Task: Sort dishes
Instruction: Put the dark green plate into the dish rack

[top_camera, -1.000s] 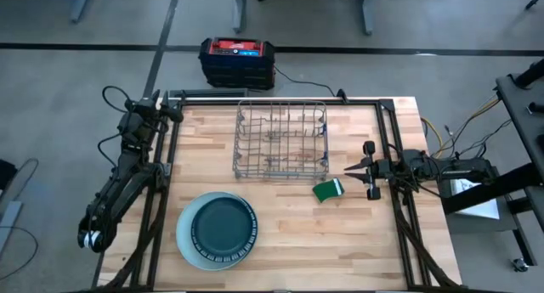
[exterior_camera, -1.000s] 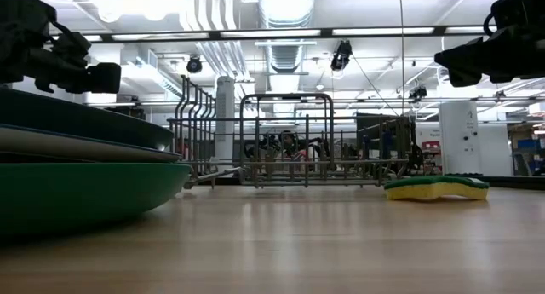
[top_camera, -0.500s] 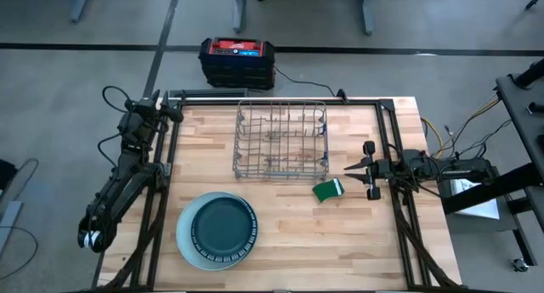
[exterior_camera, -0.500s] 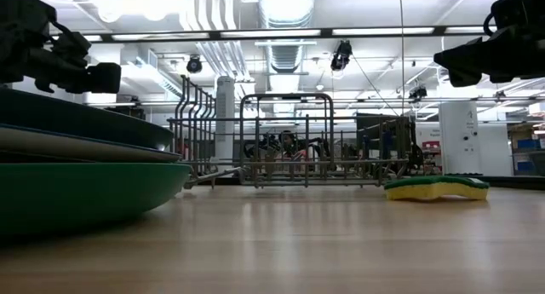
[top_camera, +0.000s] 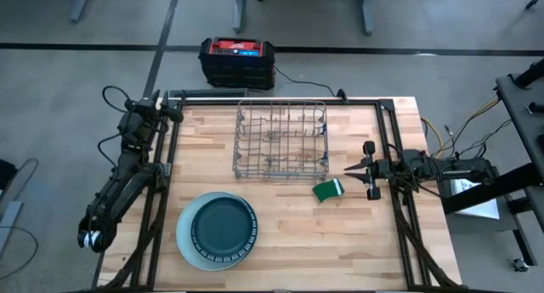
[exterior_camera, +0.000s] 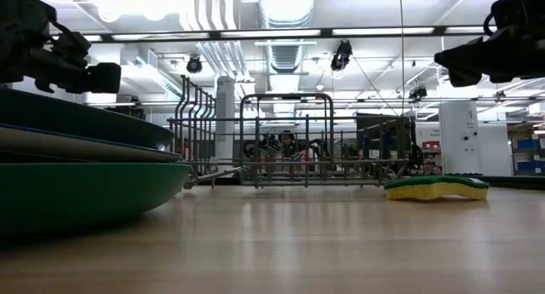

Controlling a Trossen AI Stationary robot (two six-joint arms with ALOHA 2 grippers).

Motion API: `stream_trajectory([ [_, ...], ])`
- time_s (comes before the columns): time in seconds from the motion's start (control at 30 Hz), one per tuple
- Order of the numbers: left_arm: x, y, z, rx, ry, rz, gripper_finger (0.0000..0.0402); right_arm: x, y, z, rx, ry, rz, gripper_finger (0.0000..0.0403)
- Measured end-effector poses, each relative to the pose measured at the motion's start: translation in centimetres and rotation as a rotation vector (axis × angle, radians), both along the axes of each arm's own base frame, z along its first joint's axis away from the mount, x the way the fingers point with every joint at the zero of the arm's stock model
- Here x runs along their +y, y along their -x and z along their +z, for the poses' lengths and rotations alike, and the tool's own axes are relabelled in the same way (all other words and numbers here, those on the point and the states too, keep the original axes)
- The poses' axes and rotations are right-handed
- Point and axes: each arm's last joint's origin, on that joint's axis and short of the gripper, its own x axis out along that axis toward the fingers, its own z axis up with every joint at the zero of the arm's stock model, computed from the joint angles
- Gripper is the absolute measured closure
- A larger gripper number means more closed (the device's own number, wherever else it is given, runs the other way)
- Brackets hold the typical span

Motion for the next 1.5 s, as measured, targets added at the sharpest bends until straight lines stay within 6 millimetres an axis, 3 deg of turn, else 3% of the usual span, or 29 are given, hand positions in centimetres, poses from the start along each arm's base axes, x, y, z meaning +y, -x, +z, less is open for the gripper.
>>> stream_trajectory([
  [0.33, 0.0, 0.0, 0.0, 0.0, 0.0, 0.0, 0.0285, 0.0, 0.0, 0.0, -0.001, 0.0, 0.0, 0.0334],
  [0.6, 0.0, 0.0, 0.0, -0.013, 0.002, -0.001, 0.0285, 0.0, 0.0, 0.0, 0.0, 0.0, 0.0, 0.0347],
  [0.73, -0.4, -0.3, 0.1, -0.45, 0.111, -0.164, 0.0285, 0.0, 0.0, 0.0, -0.001, 0.001, -0.001, 0.0353],
  [0.87, -2.1, -1.1, 3.3, -0.339, -0.093, -0.54, 0.0285, 0.0, 0.0, 0.6, -0.059, 0.039, -0.013, 0.0353],
  [1.07, -7.0, -1.0, 9.3, -0.223, -0.389, -0.954, 0.0285, -0.2, 0.2, 2.0, -0.209, 0.011, -0.061, 0.0342],
  [1.27, -8.9, -0.6, 11.7, -0.21, -0.474, -0.985, 0.0285, -0.2, 0.4, 2.7, -0.285, 0.078, -0.074, 0.0334],
  [1.5, -7.3, -1.9, 12.0, -0.216, -0.351, -1.119, 0.0285, -0.2, 0.5, 3.1, -0.332, 0.101, -0.081, 0.0342],
])
